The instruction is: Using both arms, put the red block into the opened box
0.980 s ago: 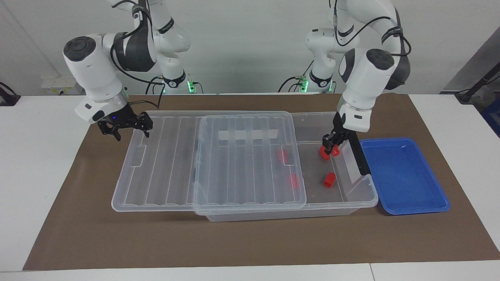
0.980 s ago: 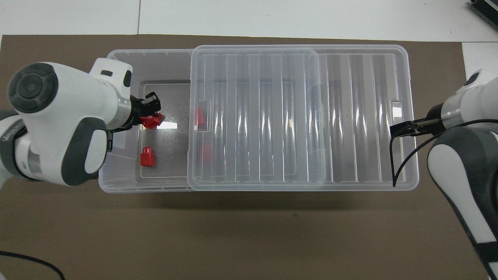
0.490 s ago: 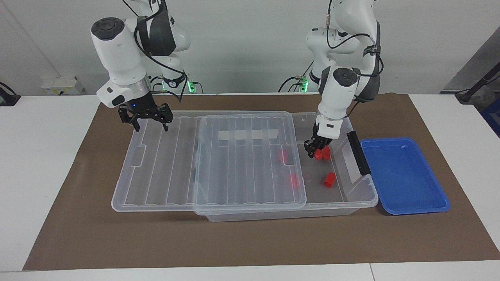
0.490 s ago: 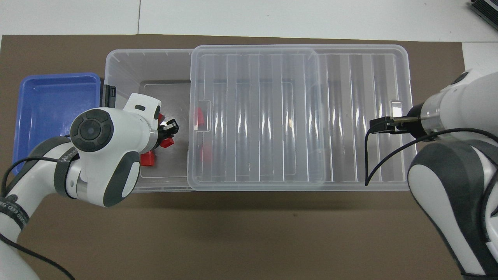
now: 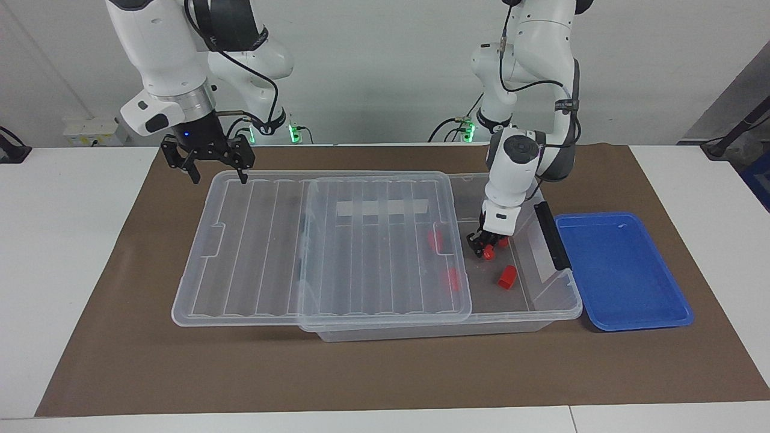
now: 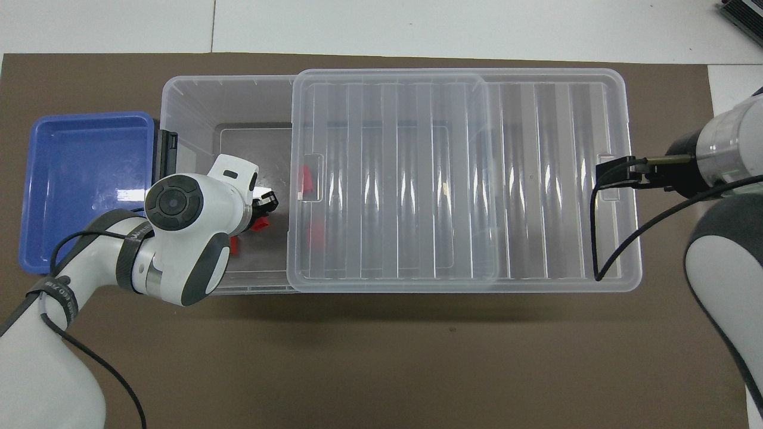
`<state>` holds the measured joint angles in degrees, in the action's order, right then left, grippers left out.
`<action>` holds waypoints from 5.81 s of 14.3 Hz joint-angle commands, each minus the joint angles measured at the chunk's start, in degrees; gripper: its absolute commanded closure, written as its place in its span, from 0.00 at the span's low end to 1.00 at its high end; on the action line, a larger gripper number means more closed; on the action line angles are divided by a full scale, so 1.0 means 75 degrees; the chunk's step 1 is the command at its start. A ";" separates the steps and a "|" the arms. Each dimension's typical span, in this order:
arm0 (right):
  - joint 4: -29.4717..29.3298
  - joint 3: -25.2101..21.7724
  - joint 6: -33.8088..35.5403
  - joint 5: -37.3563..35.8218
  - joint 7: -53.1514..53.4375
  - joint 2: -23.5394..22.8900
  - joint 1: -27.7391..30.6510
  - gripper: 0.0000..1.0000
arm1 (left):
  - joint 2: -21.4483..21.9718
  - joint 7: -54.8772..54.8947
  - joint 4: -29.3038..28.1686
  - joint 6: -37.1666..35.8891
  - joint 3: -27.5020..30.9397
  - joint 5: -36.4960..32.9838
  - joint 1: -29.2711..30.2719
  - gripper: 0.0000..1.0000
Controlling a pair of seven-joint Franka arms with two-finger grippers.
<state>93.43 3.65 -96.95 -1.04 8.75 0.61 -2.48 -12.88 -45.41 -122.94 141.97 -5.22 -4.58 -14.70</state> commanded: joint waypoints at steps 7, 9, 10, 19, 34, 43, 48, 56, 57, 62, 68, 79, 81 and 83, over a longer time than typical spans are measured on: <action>0.0012 -0.0065 0.0576 0.0068 0.0040 0.0258 0.0224 0.00 | -0.0111 -0.0203 0.0045 0.0067 0.0075 -0.0549 -0.0009 0.55; 0.0012 -0.0053 0.0564 0.0068 0.0040 0.0258 0.0225 0.00 | -0.0111 -0.0203 0.0045 0.0043 0.0075 -0.0549 0.0003 0.25; 0.0024 -0.0053 0.0541 0.0068 0.0040 0.0258 0.0236 0.00 | -0.0111 -0.0215 0.0079 0.0008 0.0075 -0.0549 0.0003 0.15; 0.0398 -0.0053 -0.0255 0.0080 -0.0147 0.0270 0.0482 1.00 | 0.0510 -0.0004 0.2187 -0.3539 0.0075 -0.0409 -0.0009 0.27; 0.2215 -0.0065 -0.3478 0.0068 -0.0604 -0.0503 0.1725 1.00 | 0.1858 0.6911 0.4076 -0.6919 0.0133 0.0177 0.3213 0.00; 0.2157 0.0041 -0.3480 0.0161 -0.0651 -0.0762 0.0953 1.00 | 0.2443 0.6864 0.4123 -0.6928 0.0096 0.0236 0.2433 0.00; 0.2121 0.0053 -0.3327 0.0502 -0.1026 -0.0668 0.0390 1.00 | 0.2445 0.6875 0.3945 -0.7490 0.0635 0.0259 0.1644 0.00; 0.2203 0.0064 -0.3151 0.0502 -0.1038 -0.0574 -0.0373 1.00 | 0.2490 0.6817 0.4123 -0.7422 0.0684 0.0318 0.1315 0.00; 0.2203 0.0064 -0.3151 0.0502 -0.1038 -0.0574 -0.0443 1.00 | 0.2560 0.6817 0.4100 -0.7434 0.0649 0.0318 0.1303 0.00; 0.2215 0.0064 -0.3163 0.0514 -0.1026 -0.0574 -0.0817 1.00 | 0.2573 0.6817 0.4076 -0.7504 0.0707 0.0318 0.1444 0.00; 0.2204 0.0064 -0.3256 0.0502 -0.0980 -0.0574 -0.1052 1.00 | 0.2573 0.6817 0.4076 -0.7527 0.0684 0.0318 0.1432 0.00; 0.2121 0.0006 -0.3198 0.0514 -0.0839 -0.0446 -0.1018 1.00 | 0.2573 0.6817 0.4076 -0.7527 0.0684 0.0306 0.1432 0.00; 0.2203 -0.0018 -0.3023 0.0514 -0.0571 -0.0212 -0.0785 1.00 | 0.2573 0.6817 0.4076 -0.7527 0.0684 0.0306 0.1432 0.00; 0.2215 -0.0029 -0.2369 0.0502 0.0002 0.0139 -0.0597 1.00 | 0.2573 0.6817 0.4076 -0.7527 0.0684 0.0306 0.1432 0.00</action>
<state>109.12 3.16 -118.46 1.68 5.66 -1.87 -8.72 5.78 5.67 -92.38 86.59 -0.21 -2.87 -4.00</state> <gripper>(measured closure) 0.991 0.000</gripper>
